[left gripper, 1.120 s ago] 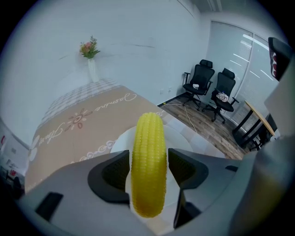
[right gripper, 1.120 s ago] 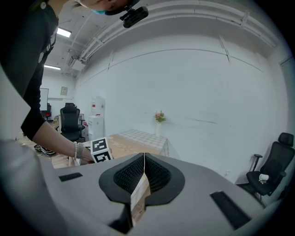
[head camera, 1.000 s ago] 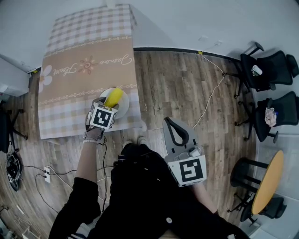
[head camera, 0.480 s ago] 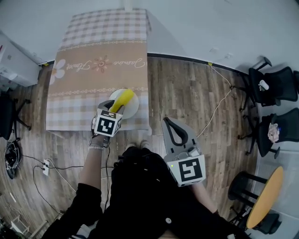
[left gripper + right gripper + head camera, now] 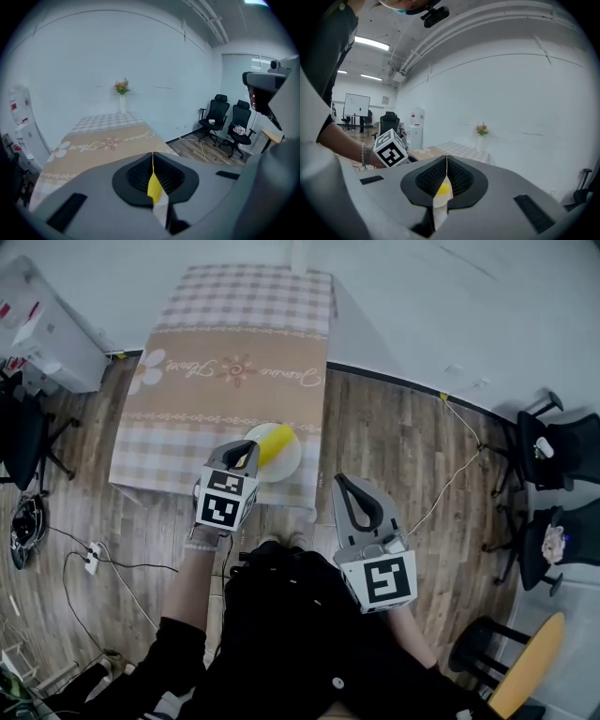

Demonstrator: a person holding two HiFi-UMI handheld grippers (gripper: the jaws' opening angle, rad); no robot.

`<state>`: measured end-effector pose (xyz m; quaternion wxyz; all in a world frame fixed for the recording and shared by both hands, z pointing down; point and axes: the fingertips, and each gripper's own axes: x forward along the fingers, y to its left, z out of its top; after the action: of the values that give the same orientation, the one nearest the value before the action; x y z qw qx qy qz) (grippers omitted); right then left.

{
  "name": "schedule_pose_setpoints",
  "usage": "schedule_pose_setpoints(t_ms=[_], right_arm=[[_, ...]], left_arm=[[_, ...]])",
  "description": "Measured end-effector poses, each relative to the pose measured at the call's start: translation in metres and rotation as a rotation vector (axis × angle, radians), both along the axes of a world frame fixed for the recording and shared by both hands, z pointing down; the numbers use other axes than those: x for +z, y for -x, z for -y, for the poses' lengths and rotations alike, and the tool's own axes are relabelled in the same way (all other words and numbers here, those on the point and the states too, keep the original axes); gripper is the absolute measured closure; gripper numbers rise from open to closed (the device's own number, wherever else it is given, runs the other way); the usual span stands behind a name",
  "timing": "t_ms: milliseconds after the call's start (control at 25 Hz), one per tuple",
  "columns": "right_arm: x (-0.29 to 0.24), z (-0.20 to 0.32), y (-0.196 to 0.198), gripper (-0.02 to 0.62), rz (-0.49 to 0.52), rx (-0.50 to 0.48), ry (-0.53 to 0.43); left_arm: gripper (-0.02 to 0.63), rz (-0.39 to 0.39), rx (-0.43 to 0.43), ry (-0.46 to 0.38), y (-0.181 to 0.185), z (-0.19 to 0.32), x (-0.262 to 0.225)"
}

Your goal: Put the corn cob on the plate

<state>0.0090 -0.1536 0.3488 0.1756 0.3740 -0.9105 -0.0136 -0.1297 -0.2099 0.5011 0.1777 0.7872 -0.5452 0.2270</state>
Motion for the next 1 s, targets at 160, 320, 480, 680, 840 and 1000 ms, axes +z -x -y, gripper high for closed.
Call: schedule_pose_setpoints(t_ms=[160, 320, 480, 680, 840, 1000], right_arm=[[-0.007, 0.005, 0.004, 0.554, 0.018, -0.017, -0.028], [-0.016, 0.011, 0.010, 0.554, 0.042, -0.032, -0.065], [-0.025, 0.013, 0.017, 0.554, 0.054, -0.057, -0.080], [-0.034, 0.011, 0.028, 0.554, 0.071, -0.100, -0.102], [-0.038, 0.009, 0.038, 0.554, 0.077, -0.130, -0.108], [-0.040, 0.004, 0.050, 0.554, 0.073, -0.176, -0.114]], left_arm=[[0.592, 0.018, -0.006, -0.083, -0.001, -0.007, -0.032], [0.592, 0.015, -0.005, -0.145, -0.005, -0.015, -0.064], [0.592, 0.035, 0.009, -0.209, -0.010, -0.024, -0.094], [0.592, 0.050, 0.005, -0.271, -0.008, -0.038, -0.127], [0.592, 0.063, -0.023, -0.312, 0.000, -0.048, -0.147], [0.592, 0.059, -0.044, -0.338, 0.005, -0.060, -0.160]])
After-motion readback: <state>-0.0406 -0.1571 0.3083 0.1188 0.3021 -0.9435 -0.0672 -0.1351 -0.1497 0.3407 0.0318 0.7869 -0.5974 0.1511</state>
